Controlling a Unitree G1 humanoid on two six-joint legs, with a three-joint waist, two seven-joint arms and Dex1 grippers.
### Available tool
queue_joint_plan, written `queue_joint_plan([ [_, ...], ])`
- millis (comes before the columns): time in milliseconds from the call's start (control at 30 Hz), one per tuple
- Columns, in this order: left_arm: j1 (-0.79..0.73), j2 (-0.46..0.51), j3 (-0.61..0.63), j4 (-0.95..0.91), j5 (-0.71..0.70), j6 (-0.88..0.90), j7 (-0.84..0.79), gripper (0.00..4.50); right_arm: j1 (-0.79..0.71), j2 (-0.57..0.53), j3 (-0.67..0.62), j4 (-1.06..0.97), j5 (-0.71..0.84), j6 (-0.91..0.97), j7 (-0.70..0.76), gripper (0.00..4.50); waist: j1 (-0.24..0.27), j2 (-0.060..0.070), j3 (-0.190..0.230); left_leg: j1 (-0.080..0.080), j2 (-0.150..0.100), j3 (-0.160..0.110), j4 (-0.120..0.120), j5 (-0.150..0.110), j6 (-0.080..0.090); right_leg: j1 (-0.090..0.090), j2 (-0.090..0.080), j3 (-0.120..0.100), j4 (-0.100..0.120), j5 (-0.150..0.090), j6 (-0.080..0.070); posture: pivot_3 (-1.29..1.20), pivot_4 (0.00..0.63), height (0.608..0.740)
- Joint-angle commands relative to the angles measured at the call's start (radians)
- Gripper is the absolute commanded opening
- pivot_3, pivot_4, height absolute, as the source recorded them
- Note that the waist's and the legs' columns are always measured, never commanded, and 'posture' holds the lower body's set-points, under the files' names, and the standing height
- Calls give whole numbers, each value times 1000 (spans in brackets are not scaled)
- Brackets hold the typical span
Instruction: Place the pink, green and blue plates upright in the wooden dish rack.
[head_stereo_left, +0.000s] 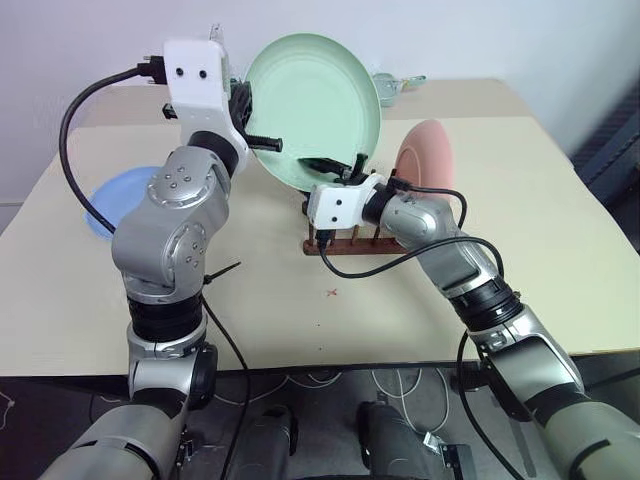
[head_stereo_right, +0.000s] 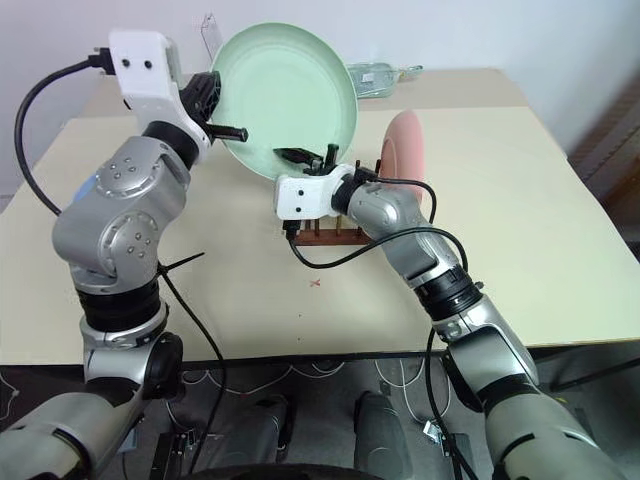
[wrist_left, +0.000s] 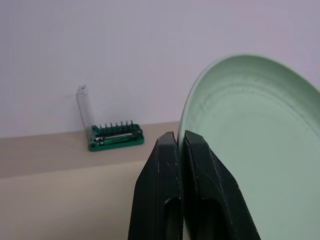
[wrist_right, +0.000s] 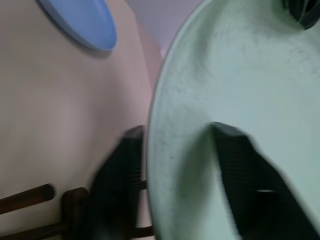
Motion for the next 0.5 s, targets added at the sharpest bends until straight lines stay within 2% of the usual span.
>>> queue_joint_plan([
  [33, -14, -4, 40, -39, 9, -38, 1, 0, -32, 7, -22, -7, -21, -18, -32, 136, 0, 0, 0, 0, 0, 0, 0, 0, 0, 0, 0, 0, 0, 0, 0, 0, 150, 740],
  [67, -16, -6, 44, -38, 12, -40, 0, 0, -33, 7, -23, -6, -22, -19, -33, 53, 0, 0, 0, 0, 0, 0, 0, 0, 0, 0, 0, 0, 0, 0, 0, 0, 150, 740],
  [100, -19, -17, 62, -36, 2, -58, -3, 303, -33, 7, -25, -5, -23, -20, -33, 18, 0, 0, 0, 0, 0, 0, 0, 0, 0, 0, 0, 0, 0, 0, 0, 0, 150, 740],
  [167, -56, -77, 191, -23, -85, -141, 11, 962, -28, 6, -38, -13, -16, -16, -33, 0, 1, 0, 0, 0, 0, 0, 0, 0, 0, 0, 0, 0, 0, 0, 0, 0, 150, 740],
  [233, -88, -91, 306, 15, -125, -204, 48, 1879, -17, 7, -58, -31, 3, 3, -31, 0, 3, -1, 0, 0, 0, 0, 0, 0, 0, 0, 0, 0, 0, 0, 0, 0, 150, 740],
  [300, -92, -56, 377, 62, -143, -253, 42, 2834, -1, 17, -91, -57, 52, 37, -22, 0, -3, 0, 0, 0, 0, 0, 0, 0, -1, 0, 0, 0, 0, 0, 0, 0, 150, 740],
  [500, 31, 158, 458, 176, -171, -364, -155, 2834, 80, 63, -220, -258, 328, 197, 73, 0, -2, 0, 0, 0, 1, 0, 0, 0, -1, -1, 1, 1, 0, 0, -1, 0, 150, 740],
])
